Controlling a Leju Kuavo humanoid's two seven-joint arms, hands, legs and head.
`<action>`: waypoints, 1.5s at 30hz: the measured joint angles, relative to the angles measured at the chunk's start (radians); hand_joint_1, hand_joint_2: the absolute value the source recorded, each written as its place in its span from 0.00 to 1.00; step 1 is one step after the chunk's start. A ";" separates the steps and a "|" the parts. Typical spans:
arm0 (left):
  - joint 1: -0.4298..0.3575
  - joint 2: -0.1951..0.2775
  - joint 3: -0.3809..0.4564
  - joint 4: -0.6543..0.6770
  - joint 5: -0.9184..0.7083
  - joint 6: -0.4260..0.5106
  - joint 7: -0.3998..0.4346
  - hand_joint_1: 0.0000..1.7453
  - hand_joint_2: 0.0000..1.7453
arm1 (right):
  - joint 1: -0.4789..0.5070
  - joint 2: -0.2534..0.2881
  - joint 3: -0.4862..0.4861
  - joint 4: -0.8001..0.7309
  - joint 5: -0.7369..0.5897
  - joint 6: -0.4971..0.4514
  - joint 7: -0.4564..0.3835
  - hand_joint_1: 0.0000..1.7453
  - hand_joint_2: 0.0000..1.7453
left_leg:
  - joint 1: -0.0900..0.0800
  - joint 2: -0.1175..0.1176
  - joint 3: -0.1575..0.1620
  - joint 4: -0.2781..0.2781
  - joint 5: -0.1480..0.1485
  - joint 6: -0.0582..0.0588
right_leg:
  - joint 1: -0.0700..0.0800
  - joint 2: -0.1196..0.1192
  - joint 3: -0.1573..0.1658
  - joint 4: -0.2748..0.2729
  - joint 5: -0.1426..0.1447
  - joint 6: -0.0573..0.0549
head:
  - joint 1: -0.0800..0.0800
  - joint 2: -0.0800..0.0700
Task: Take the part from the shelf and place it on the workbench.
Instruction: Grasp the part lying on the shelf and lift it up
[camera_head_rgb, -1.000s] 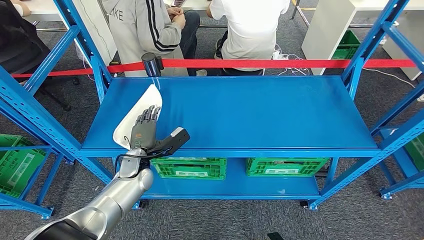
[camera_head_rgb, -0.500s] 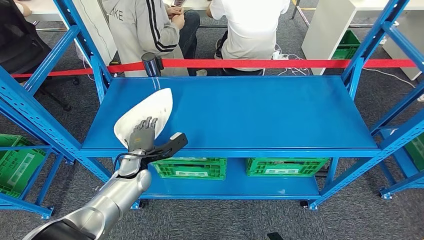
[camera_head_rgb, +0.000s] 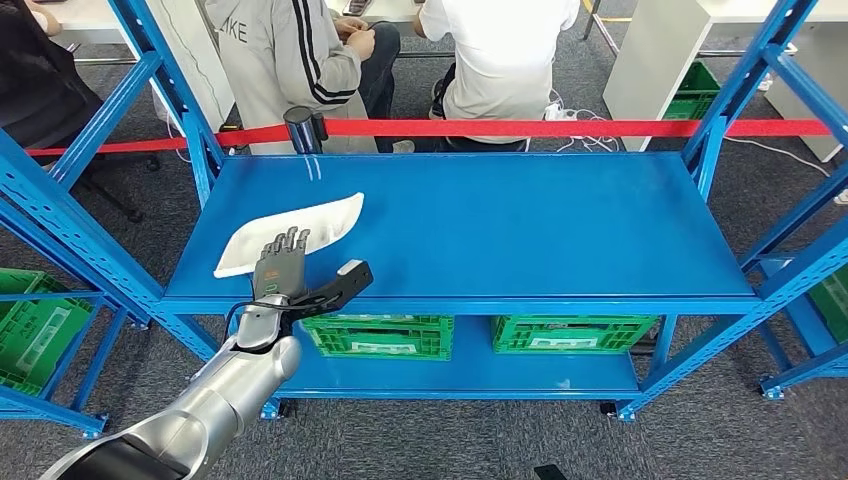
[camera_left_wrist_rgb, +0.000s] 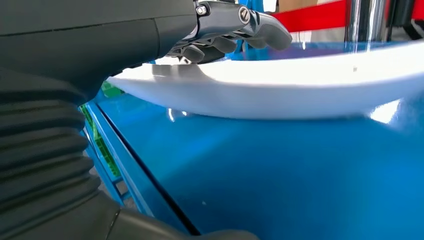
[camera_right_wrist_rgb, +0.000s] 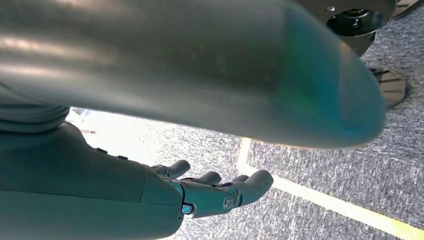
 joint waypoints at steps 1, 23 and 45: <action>-0.001 0.001 -0.002 0.000 -0.004 0.004 0.003 0.34 1.00 | 0.000 0.000 0.000 0.000 0.000 0.000 0.000 0.00 0.00 | 0.000 0.000 0.000 0.000 0.000 0.000 | 0.000 0.000 0.000 0.000 0.000 0.000 | 0.000 0.000; 0.000 0.019 -0.019 -0.001 -0.022 0.069 -0.011 1.00 1.00 | -0.001 0.000 0.000 0.000 0.000 0.000 0.000 0.00 0.00 | -0.001 -0.001 0.001 0.000 0.000 0.001 | -0.001 0.000 0.001 0.000 -0.001 0.001 | 0.000 0.000; 0.003 0.018 -0.019 -0.001 -0.018 0.103 -0.056 1.00 1.00 | -0.001 0.000 0.000 0.000 0.003 0.000 -0.003 0.00 0.00 | -0.001 -0.001 0.001 0.000 0.000 0.001 | -0.001 0.000 0.001 0.000 -0.001 0.002 | 0.000 0.000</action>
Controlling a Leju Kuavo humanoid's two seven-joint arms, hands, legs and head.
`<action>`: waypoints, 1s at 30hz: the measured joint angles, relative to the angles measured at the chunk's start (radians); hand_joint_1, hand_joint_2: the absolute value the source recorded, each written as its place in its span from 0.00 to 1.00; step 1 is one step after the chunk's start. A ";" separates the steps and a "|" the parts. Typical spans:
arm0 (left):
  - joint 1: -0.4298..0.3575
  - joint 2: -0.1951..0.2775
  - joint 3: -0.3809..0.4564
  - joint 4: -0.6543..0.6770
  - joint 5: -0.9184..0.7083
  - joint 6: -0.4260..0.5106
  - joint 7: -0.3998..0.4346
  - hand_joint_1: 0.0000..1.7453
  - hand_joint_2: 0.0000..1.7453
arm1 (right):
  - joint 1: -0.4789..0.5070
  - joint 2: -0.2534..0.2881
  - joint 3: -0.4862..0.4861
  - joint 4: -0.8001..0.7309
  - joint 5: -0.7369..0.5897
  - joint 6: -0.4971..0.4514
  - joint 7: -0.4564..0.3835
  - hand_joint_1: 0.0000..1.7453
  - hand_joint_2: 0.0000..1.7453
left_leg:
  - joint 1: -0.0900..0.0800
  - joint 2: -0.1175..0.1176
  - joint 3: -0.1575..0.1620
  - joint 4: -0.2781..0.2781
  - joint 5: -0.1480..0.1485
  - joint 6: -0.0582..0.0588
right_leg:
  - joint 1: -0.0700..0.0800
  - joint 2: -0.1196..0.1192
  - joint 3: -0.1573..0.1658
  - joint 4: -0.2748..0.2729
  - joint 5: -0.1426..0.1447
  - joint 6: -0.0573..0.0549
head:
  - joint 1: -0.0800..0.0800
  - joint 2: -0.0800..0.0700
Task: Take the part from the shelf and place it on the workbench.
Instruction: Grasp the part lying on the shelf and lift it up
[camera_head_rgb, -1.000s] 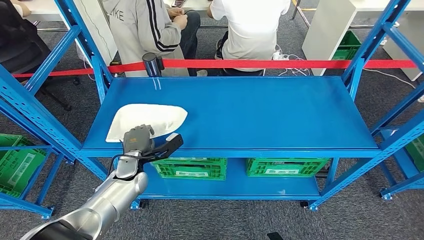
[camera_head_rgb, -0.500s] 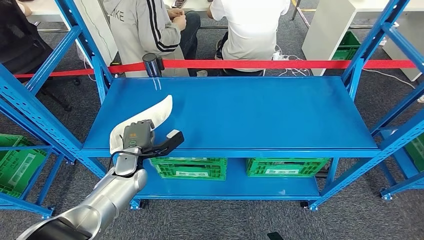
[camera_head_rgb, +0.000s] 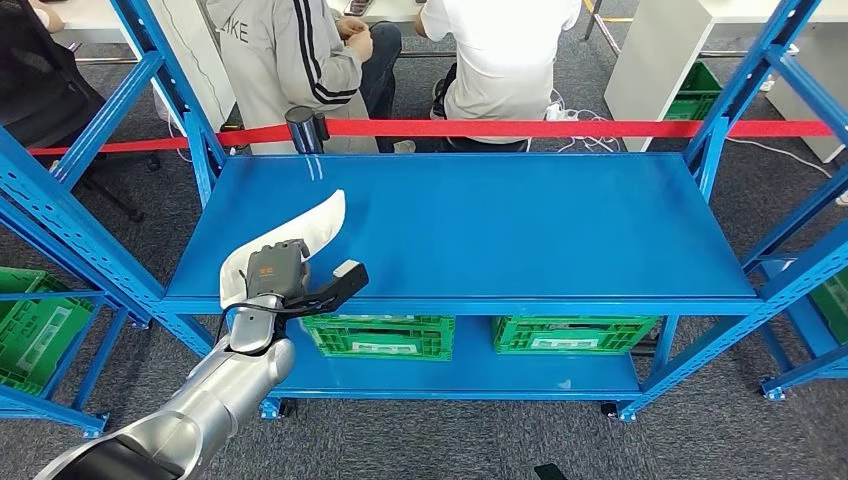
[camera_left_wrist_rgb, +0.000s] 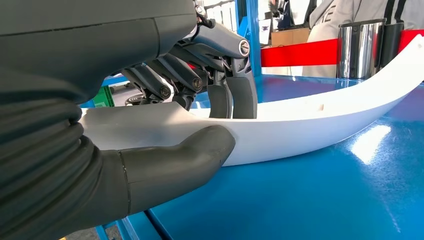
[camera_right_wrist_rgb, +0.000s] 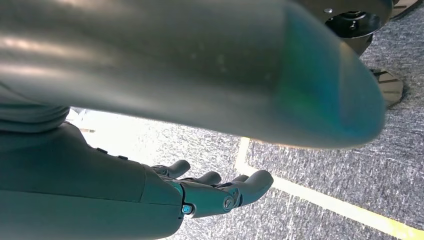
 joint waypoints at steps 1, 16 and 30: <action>0.000 0.000 0.000 0.000 0.000 0.000 0.000 1.00 1.00 | 0.000 0.000 0.000 0.000 0.000 0.000 0.000 0.00 0.00 | 0.000 0.000 0.000 0.000 0.000 0.000 | 0.000 0.000 0.000 0.000 0.000 0.000 | 0.000 0.000; -0.047 -0.095 0.096 -0.109 0.311 0.207 -0.513 1.00 1.00 | 0.000 0.000 -0.011 0.000 -0.009 -0.001 -0.003 0.00 0.00 | 0.000 -0.002 -0.004 0.003 0.000 0.001 | 0.000 -0.001 -0.003 0.000 0.001 0.002 | 0.000 0.000; -0.088 -0.162 0.095 -0.458 0.628 0.196 -0.660 1.00 1.00 | 0.001 0.002 -0.051 0.000 -0.023 -0.010 -0.016 0.00 0.00 | -0.001 -0.002 -0.005 0.004 0.000 0.002 | -0.001 -0.001 -0.003 0.000 0.001 0.002 | 0.000 0.000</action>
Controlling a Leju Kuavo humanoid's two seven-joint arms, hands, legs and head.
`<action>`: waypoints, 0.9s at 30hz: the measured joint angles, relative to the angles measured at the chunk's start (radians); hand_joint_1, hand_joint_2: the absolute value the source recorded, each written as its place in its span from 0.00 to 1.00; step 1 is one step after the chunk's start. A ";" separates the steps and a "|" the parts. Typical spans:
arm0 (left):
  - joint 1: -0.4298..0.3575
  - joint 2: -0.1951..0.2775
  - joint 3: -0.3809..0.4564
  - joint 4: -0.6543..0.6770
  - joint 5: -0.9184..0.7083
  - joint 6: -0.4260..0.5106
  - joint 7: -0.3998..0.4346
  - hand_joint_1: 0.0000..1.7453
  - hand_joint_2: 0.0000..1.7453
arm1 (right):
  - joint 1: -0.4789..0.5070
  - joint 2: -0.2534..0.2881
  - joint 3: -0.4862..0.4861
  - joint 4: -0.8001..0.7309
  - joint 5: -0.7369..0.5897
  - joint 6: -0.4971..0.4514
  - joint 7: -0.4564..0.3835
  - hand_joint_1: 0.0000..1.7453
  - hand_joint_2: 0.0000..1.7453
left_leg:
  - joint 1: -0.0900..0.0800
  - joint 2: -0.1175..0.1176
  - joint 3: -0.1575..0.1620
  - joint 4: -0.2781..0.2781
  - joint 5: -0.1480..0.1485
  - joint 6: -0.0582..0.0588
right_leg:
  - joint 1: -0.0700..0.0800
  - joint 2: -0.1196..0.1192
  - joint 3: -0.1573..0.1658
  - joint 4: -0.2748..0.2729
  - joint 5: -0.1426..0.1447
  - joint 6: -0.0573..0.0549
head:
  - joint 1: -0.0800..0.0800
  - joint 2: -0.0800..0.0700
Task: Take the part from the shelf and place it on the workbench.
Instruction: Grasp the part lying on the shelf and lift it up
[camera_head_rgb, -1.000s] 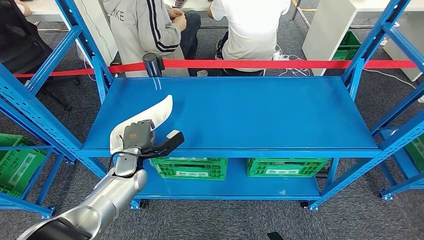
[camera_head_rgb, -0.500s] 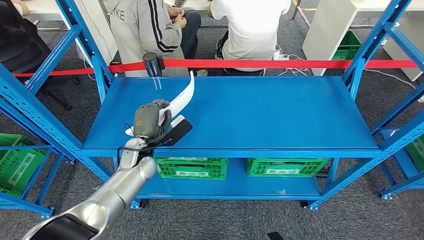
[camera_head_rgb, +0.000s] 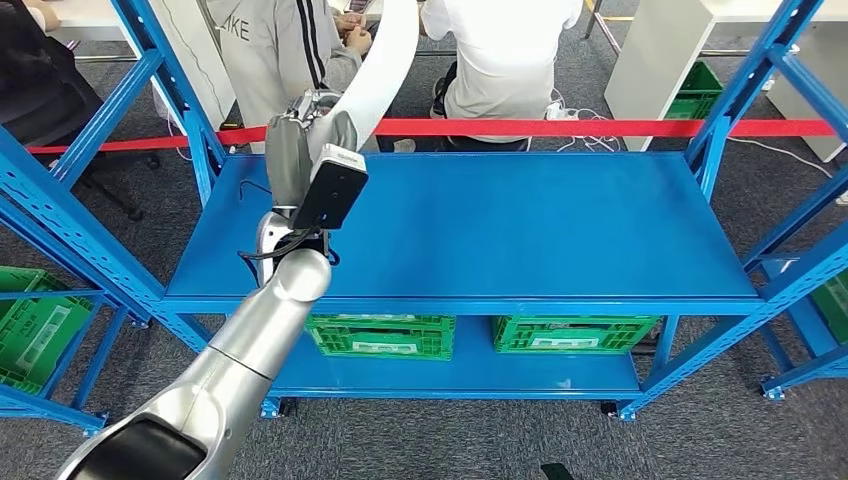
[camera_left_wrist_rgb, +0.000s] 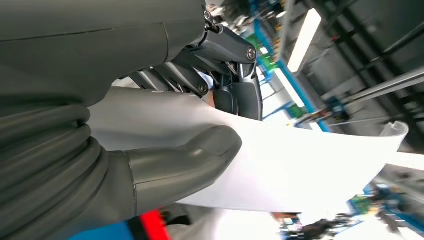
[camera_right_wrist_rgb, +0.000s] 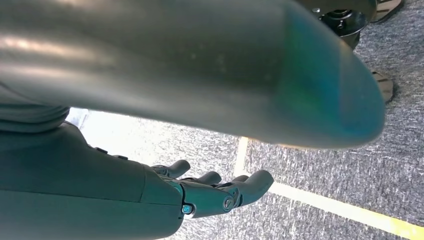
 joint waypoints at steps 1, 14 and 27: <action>0.000 0.000 -0.008 -0.015 0.006 0.001 0.002 1.00 1.00 | 0.000 0.000 -0.001 0.000 0.000 0.000 -0.001 0.00 0.00 | 0.000 0.000 0.000 0.000 0.000 0.000 | 0.000 0.000 0.000 0.000 0.000 0.000 | 0.000 0.000; 0.050 0.030 -0.114 -0.287 0.184 0.004 -0.024 1.00 1.00 | 0.003 0.001 -0.018 0.000 -0.003 0.000 -0.018 0.00 0.00 | 0.000 0.000 0.000 0.000 -0.001 0.002 | 0.000 0.000 0.000 0.000 -0.001 0.002 | 0.000 0.000; 0.123 0.076 -0.177 -0.526 0.325 -0.041 0.027 1.00 1.00 | 0.005 0.001 -0.036 0.000 -0.013 -0.003 -0.017 0.00 0.00 | -0.001 0.000 0.000 0.000 -0.001 0.002 | 0.000 0.000 0.000 0.000 -0.001 0.002 | 0.000 0.000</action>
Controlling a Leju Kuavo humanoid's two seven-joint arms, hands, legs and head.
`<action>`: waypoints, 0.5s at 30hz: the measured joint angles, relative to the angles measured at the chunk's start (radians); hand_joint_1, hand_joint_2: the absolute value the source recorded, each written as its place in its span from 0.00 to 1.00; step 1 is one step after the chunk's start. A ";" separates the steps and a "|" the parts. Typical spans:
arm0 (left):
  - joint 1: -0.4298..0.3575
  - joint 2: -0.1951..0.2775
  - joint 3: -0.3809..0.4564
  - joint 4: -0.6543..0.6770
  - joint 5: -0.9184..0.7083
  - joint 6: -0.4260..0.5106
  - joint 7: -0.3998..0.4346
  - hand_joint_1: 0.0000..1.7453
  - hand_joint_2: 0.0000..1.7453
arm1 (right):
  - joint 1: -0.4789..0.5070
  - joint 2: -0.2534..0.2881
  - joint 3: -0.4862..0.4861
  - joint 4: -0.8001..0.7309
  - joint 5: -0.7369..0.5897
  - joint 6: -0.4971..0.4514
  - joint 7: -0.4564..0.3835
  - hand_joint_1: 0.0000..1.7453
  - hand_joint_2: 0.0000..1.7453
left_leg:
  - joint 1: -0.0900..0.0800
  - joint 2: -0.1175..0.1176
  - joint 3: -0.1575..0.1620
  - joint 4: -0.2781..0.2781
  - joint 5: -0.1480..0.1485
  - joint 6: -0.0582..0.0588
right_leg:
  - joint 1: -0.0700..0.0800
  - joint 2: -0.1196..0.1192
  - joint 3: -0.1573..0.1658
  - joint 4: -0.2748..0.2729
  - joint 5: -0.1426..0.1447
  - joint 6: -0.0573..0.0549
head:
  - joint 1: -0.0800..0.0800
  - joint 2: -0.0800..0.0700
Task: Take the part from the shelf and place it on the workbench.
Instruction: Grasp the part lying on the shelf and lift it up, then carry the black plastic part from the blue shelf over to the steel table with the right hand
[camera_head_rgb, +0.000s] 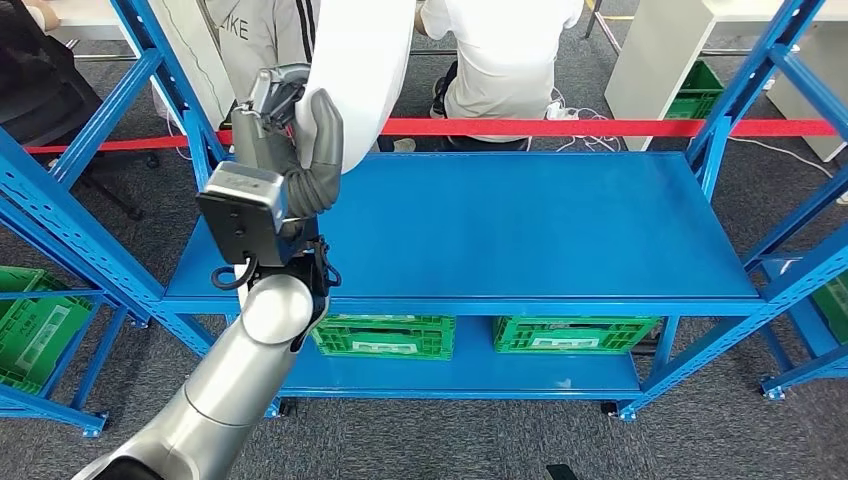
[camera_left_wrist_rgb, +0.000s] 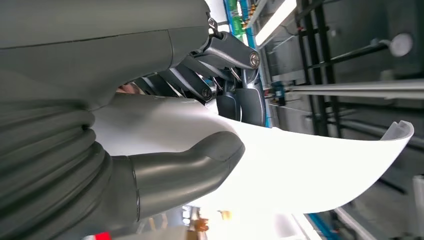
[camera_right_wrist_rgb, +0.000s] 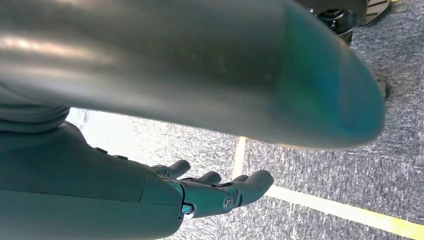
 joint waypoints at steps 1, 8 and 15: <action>0.008 0.004 0.000 -0.025 0.005 0.000 -0.003 1.00 1.00 | 0.000 0.000 -0.002 0.000 0.000 -0.001 0.000 0.00 0.00 | 0.000 0.000 0.000 0.000 0.000 0.000 | 0.000 0.000 0.000 0.000 0.000 0.000 | 0.000 0.000; 0.036 0.034 -0.005 -0.132 0.052 -0.014 -0.004 1.00 1.00 | 0.000 0.002 -0.012 0.000 0.001 -0.001 0.001 0.00 0.00 | -0.003 0.000 -0.002 0.006 -0.005 0.008 | -0.006 0.000 0.001 -0.003 0.001 0.005 | 0.000 0.000; 0.052 0.058 -0.006 -0.174 0.071 -0.018 -0.001 1.00 1.00 | 0.000 0.007 -0.013 0.000 0.003 -0.001 0.002 0.00 0.00 | -0.006 0.004 0.007 -0.011 0.005 0.040 | -0.010 -0.004 0.004 0.001 -0.009 0.027 | 0.001 0.000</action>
